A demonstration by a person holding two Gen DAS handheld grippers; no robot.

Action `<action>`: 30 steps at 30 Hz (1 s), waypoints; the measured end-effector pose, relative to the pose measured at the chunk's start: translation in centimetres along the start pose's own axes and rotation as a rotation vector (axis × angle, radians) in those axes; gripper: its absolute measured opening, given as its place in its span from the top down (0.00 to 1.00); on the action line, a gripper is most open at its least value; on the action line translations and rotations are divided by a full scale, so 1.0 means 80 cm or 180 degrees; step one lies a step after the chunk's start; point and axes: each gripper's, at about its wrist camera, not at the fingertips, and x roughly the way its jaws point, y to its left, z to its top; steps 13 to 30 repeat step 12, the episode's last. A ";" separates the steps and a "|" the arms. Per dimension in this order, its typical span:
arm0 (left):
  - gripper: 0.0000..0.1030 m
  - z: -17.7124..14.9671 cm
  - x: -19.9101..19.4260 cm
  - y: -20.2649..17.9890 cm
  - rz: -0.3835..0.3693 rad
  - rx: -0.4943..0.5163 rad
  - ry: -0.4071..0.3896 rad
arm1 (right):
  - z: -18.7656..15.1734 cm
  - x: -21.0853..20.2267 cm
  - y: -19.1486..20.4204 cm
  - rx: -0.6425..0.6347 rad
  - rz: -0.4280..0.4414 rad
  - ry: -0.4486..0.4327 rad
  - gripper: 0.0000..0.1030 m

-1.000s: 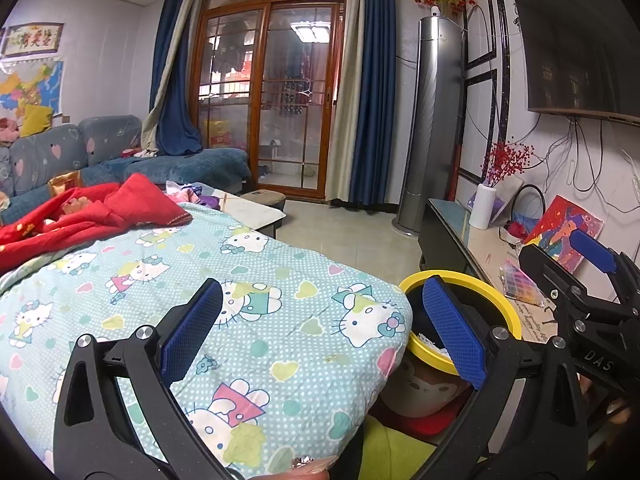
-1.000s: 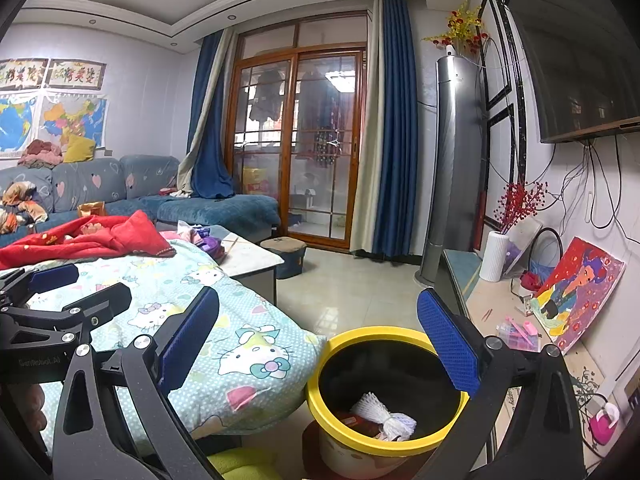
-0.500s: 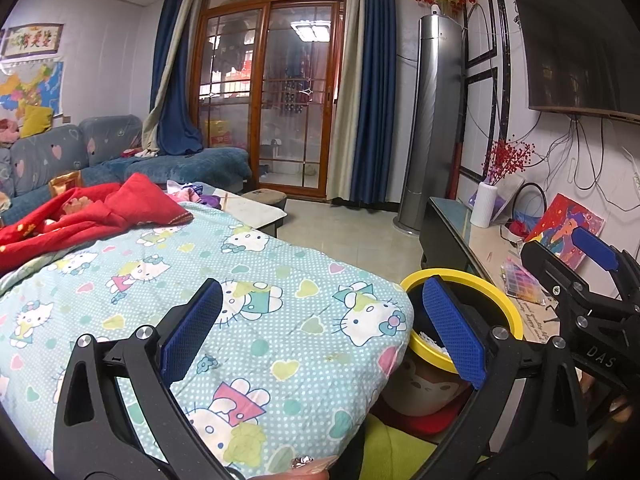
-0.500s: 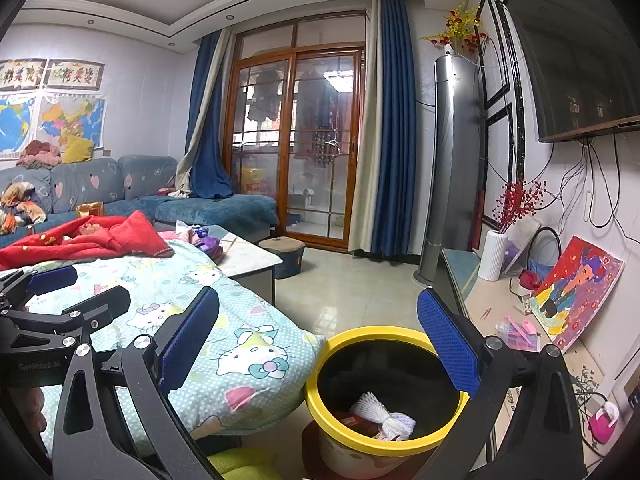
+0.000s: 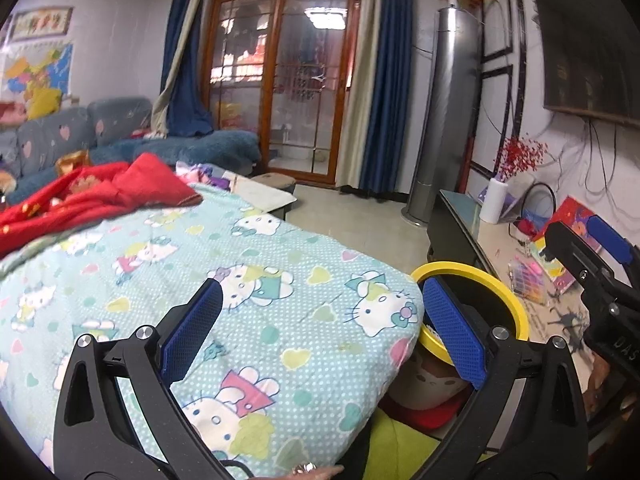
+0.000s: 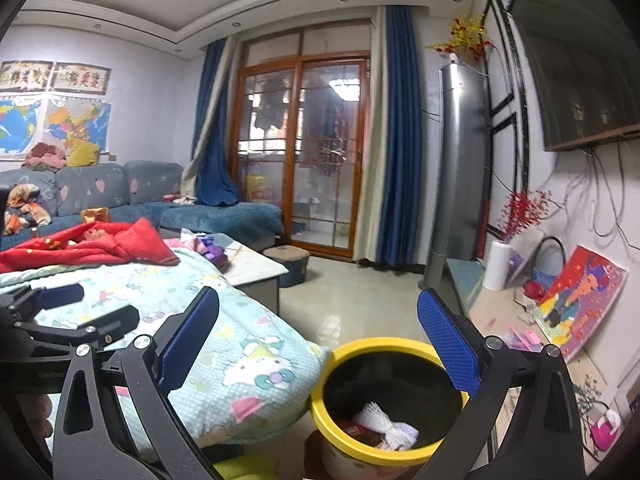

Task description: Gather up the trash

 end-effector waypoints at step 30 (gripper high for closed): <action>0.11 -0.024 -0.123 0.337 0.2088 -0.1289 0.0408 | 0.031 0.107 0.343 -0.0556 0.2544 0.1302 0.06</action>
